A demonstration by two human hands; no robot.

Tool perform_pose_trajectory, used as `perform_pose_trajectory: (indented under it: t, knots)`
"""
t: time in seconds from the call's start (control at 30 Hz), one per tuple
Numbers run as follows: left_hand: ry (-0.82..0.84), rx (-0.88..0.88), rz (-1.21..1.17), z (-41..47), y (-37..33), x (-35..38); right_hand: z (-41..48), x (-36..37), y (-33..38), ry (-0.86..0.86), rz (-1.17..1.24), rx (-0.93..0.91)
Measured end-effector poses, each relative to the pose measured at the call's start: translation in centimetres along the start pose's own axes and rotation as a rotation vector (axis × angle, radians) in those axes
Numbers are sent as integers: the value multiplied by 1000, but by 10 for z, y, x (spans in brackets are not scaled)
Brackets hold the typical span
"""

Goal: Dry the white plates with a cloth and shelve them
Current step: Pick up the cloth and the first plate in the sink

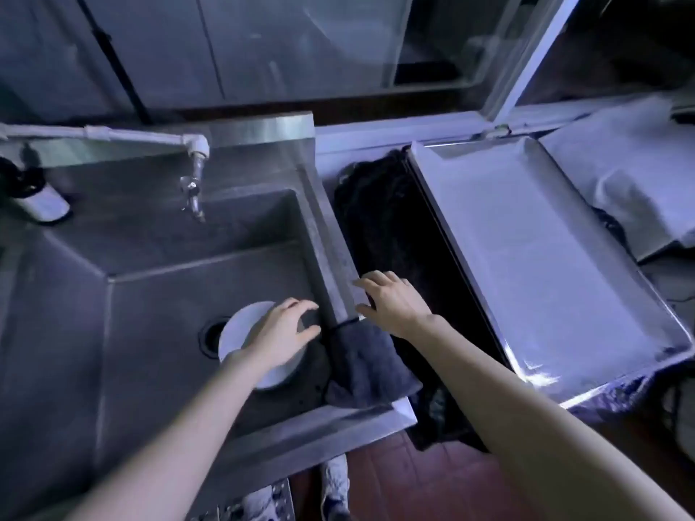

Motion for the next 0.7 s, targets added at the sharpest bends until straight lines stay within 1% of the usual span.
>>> perform_pose_trajectory:
  t: [0.03,0.1,0.2,0.37,0.53,0.6,0.7]
  knots:
    - [34,-9,-21,2,-4,14,-5,9,-4,37,4,26]
    - [50,-24,-68,6,-12,38,-12,30,-14,64,31,50]
    - [101,-71,-82,10,-23,71,-18,60,-22,124,38,53]
    - [9,-141,-26,20,-27,87,-11,74,-25,59,33,17]
    - [-36,-187,6,29,-23,89,4,72,-26,54,45,-19]
    - [-65,-191,-4,30,-24,88,8,71,-23,53,54,-56]
    - [-67,-180,-6,30,-24,84,8,67,-20,35,59,-119]
Point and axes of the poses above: each hand's wrist, its own z-axis towards the middle knuckle, its own x-axis out of the palm, y = z × x, the point moved 6 cm from there along z, towards the middle knuckle, and after that the axes turned 3 degrees about z, right-handed, at the moved point
